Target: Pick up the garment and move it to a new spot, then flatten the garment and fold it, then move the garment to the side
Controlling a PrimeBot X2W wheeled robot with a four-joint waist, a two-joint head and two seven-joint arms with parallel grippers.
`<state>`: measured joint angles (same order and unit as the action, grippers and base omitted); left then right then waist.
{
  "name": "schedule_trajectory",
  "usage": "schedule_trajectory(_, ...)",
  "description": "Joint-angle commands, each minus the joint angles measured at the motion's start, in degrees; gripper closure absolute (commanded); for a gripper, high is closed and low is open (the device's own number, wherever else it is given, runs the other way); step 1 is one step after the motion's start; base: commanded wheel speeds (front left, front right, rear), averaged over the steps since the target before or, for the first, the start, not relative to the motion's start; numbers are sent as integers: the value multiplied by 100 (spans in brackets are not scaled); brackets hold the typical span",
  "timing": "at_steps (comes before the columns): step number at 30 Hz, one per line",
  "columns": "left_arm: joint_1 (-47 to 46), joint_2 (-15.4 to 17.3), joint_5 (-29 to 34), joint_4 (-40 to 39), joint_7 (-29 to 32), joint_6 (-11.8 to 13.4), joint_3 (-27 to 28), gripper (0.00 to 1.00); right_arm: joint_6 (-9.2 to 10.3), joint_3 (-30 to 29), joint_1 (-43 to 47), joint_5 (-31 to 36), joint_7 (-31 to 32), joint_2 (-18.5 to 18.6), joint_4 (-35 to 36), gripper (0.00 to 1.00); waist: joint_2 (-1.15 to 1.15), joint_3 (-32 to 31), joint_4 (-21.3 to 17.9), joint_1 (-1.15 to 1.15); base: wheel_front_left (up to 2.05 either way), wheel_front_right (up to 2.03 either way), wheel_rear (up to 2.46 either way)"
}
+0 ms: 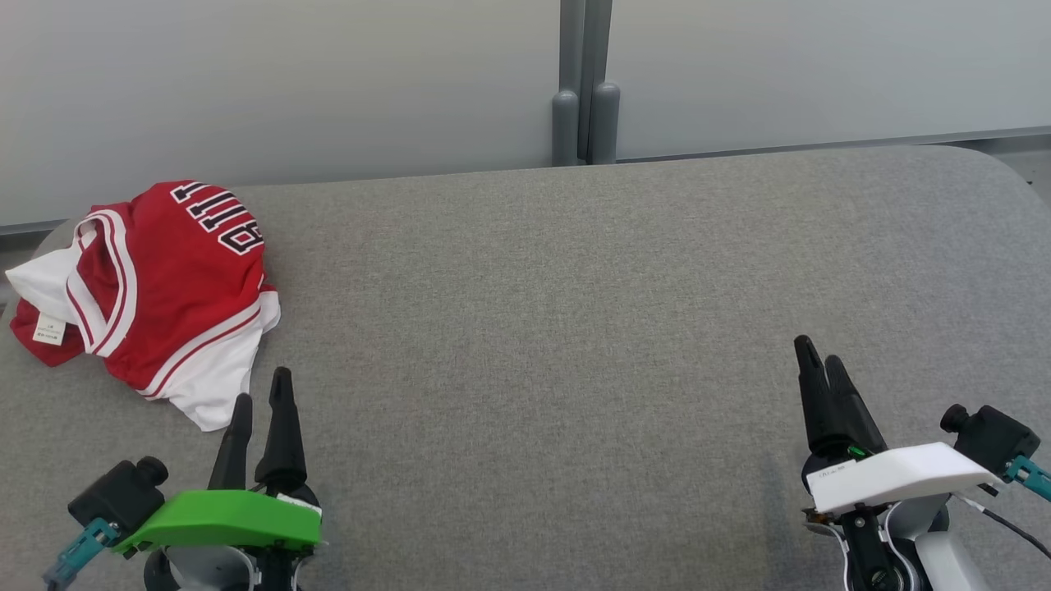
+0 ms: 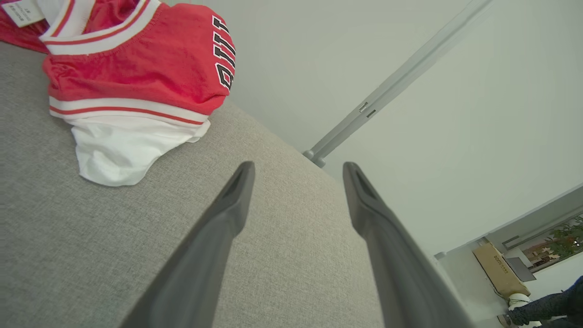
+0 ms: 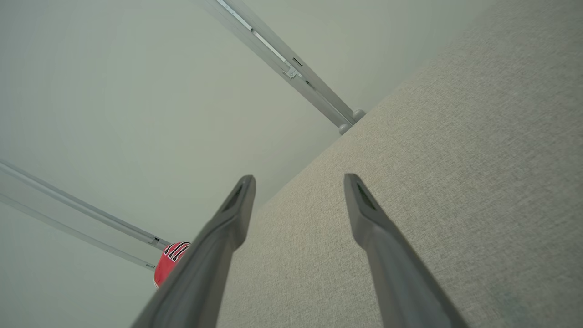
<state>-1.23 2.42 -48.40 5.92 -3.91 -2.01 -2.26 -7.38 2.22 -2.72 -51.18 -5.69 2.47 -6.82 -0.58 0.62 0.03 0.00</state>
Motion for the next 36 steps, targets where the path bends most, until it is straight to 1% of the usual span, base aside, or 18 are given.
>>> schedule_trajectory(1, -30, 42, 309, -96, -71, 25, -48, 0, -13, 23, -30, 265, -76, 31, 123, 0, 24, 2, 0, 0, 0, 0, 0)
schedule_trajectory(9, 32, 45, 1072, -148, -223, 111, -126, 0, -14, 99, -4, 990, -202, 34, 186, 0, 27, 21, 1, 0, 0, 0, 0)
schedule_trajectory(10, 32, 45, 1072, -148, -223, 111, -126, 0, -14, 99, -4, 990, -202, 34, 186, 0, 27, 21, 1, 0, 0, 0, 0)
schedule_trajectory(21, 148, 58, 1903, -161, -411, 180, -186, 0, -15, 151, 59, 1765, -360, 39, 221, 0, 33, -1, 1, 0, 0, 0, 0)
schedule_trajectory(36, 304, 63, 2871, -42, -675, 235, -284, 0, -16, 235, 162, 2736, -573, 45, 189, 0, 40, -62, 2, 0, 0, 0, 0)
